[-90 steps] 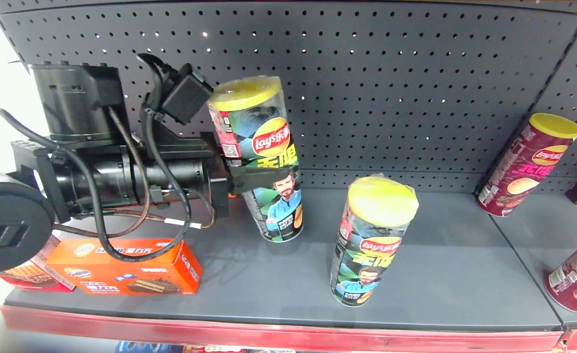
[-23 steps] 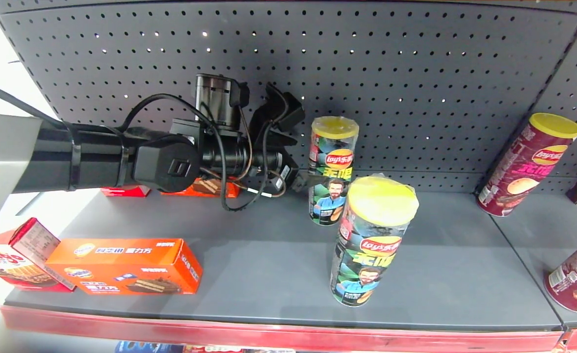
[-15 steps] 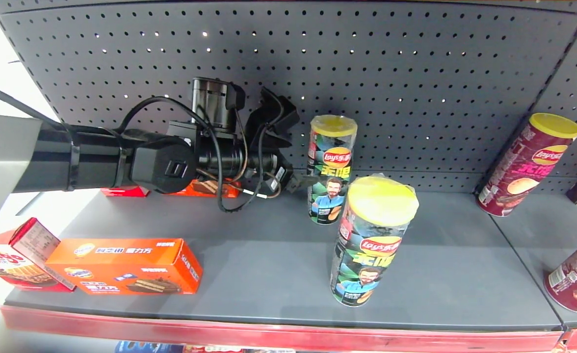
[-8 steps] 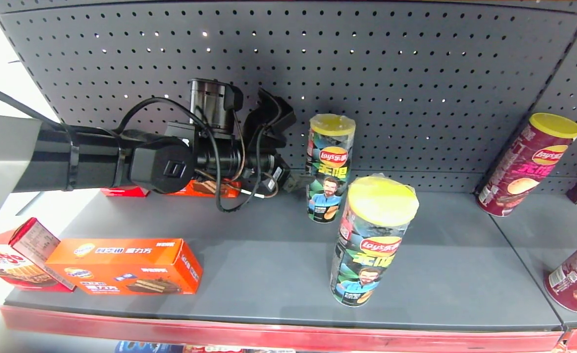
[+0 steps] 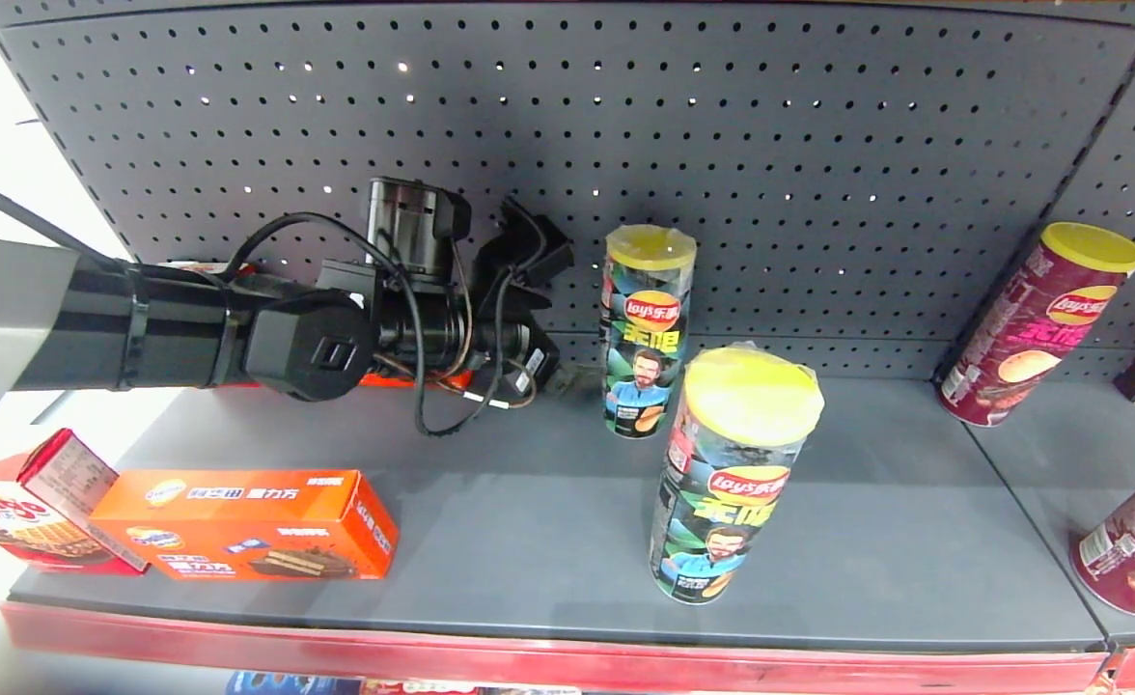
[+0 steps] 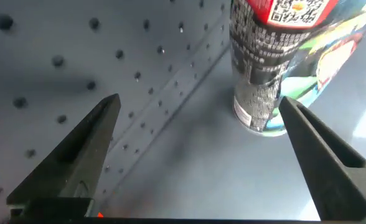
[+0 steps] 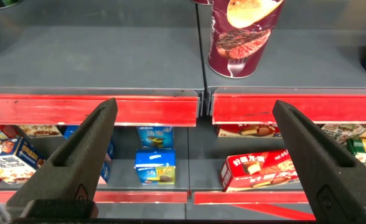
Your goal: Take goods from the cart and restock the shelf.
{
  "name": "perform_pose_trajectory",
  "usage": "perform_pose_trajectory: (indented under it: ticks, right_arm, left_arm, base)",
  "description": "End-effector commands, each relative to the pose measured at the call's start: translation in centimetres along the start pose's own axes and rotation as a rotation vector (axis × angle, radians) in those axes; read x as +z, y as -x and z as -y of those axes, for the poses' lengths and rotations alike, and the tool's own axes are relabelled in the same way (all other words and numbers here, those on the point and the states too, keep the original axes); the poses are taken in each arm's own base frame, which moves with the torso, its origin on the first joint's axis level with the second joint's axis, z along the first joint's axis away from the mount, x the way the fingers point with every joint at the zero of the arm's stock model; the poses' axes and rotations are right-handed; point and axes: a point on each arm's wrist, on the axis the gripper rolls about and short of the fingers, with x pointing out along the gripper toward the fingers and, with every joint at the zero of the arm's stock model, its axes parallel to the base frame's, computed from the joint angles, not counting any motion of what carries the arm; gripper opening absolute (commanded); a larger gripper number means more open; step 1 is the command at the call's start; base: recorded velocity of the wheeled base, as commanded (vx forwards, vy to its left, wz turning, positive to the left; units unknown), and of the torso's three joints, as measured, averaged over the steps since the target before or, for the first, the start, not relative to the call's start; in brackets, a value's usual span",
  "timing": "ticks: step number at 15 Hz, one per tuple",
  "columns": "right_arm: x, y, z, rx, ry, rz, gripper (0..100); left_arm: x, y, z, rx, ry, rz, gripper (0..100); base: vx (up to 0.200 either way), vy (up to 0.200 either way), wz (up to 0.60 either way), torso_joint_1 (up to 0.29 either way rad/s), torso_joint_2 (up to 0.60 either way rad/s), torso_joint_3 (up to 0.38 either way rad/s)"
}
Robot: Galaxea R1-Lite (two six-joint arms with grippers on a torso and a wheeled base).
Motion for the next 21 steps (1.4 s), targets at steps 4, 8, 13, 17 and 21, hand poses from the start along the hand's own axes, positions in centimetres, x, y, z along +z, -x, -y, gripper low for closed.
perform_pose_trajectory:
  ticks: [4,8,13,17,21]
  right_arm:
    - [0.0,0.0,0.0,0.0,0.0,-0.001,100]
    - [0.0,0.0,0.0,0.0,0.0,-0.001,100]
    - [0.0,0.0,0.0,0.0,0.0,-0.001,100]
    - [0.0,0.0,0.0,0.0,0.0,-0.001,100]
    - [0.0,0.0,0.0,0.0,0.001,-0.001,100]
  left_arm:
    - [-1.6,1.0,-0.9,0.11,-0.009,-0.043,100]
    - [-1.5,0.6,-0.6,0.165,-0.014,-0.068,100]
    - [-0.5,-0.8,0.5,0.203,-0.024,-0.075,100]
    - [0.6,-1.6,2.0,0.195,-0.022,-0.058,100]
    - [0.7,-2.1,2.8,0.18,-0.026,-0.06,100]
  base:
    - [0.0,0.0,0.0,0.0,0.0,0.0]
    - [0.0,0.0,0.0,0.0,0.0,0.0]
    - [0.0,0.0,0.0,0.0,0.0,0.0]
    - [0.0,0.0,0.0,0.0,0.0,0.0]
    - [0.0,0.0,0.0,0.0,0.0,0.0]
